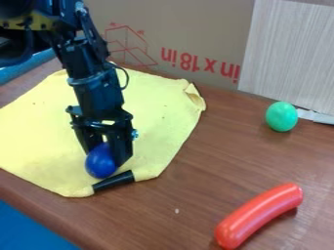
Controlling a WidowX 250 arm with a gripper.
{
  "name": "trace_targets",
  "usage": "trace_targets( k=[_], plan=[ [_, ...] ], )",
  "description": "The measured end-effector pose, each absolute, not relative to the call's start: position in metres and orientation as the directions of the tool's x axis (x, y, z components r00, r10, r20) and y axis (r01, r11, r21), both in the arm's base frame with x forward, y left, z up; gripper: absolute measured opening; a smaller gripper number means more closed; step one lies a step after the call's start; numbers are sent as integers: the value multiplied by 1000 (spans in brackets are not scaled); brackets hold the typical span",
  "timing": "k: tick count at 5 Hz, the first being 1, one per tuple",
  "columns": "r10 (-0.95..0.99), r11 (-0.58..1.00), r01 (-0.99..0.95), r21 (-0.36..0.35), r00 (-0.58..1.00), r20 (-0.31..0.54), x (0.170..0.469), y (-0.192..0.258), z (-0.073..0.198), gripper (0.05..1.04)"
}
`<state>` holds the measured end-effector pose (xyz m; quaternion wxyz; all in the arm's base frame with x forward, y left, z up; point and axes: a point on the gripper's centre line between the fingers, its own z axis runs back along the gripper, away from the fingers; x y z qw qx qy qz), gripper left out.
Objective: Put the blue object in the right side of the cloth
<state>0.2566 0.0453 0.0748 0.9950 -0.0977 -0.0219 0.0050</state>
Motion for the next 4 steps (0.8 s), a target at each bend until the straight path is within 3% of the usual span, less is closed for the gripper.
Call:
trace_targets(
  k=[1, 3, 4],
  plan=[
    [-30, 976, 31, -216, 1000, 7, 254, 36, 79, 732],
    [-287, 934, 298, -195, 954, 85, 285, 3, 110, 732],
    [-365, 902, 376, -213, 926, 90, 305, -15, 109, 732]
  ],
)
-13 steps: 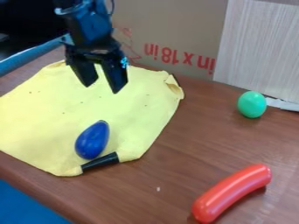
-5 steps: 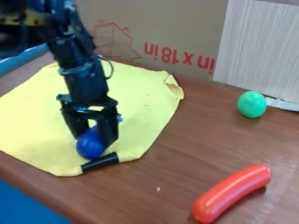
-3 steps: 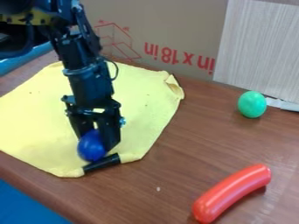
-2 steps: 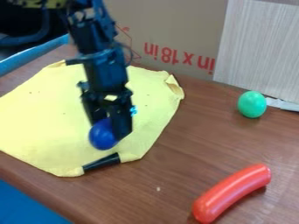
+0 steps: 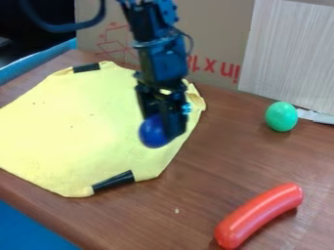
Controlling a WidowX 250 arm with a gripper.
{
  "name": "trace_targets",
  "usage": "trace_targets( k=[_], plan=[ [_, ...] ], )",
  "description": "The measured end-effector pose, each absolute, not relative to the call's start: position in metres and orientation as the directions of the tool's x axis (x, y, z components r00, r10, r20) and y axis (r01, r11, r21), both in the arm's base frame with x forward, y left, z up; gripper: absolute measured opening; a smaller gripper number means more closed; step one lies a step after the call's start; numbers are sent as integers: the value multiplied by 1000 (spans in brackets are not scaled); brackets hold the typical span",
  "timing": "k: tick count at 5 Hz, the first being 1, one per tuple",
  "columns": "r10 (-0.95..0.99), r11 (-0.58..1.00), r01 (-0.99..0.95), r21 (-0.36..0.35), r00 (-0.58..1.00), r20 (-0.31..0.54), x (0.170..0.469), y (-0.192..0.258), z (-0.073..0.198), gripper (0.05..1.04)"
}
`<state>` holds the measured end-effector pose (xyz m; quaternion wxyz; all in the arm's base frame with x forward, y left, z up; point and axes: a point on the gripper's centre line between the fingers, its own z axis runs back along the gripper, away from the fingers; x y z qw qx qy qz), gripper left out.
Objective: Put the blue object in the right side of the cloth
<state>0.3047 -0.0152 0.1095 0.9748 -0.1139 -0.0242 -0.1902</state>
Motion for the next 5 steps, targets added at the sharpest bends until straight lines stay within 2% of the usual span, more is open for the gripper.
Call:
trace_targets(
  k=[3, 4, 5],
  plan=[
    [-382, 899, 390, -199, 921, 81, 335, -62, 75, 732],
    [-389, 898, 401, -184, 916, 99, 341, -73, 74, 804],
    [-417, 889, 422, -177, 906, 69, 341, -77, 68, 992]
  ],
)
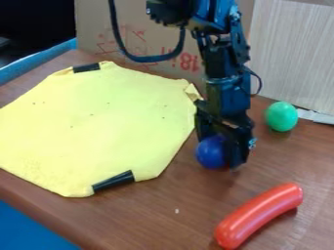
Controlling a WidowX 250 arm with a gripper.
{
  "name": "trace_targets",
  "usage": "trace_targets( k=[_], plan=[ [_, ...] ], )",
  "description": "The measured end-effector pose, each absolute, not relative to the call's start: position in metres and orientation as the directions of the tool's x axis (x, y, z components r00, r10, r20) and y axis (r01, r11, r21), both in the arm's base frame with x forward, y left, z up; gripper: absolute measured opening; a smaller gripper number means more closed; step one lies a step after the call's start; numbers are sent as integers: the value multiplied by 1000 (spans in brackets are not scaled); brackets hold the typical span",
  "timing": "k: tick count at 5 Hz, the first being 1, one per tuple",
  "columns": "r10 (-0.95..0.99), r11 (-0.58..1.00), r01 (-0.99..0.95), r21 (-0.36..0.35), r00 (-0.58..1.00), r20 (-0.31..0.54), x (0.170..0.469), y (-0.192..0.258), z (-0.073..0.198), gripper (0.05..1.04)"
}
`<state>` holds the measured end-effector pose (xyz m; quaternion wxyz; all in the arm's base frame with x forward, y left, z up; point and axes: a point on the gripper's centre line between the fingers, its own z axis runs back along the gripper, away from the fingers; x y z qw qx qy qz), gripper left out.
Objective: Put the blue object in the right side of the cloth
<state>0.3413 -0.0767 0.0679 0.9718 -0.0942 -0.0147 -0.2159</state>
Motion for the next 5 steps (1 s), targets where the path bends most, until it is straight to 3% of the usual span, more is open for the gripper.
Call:
trace_targets(
  k=[1, 2, 3, 4, 5],
  plan=[
    [-451, 874, 457, -163, 889, 74, 344, -76, 72, 1001],
    [-492, 848, 493, -196, 869, 58, 337, -79, 73, 1001],
    [-521, 827, 532, -183, 847, 106, 335, -74, 99, 1001],
    [-632, 754, 637, -158, 770, 91, 323, -61, 118, 1001],
    [-719, 682, 731, -38, 679, 147, 311, -35, 167, 1001]
  ],
)
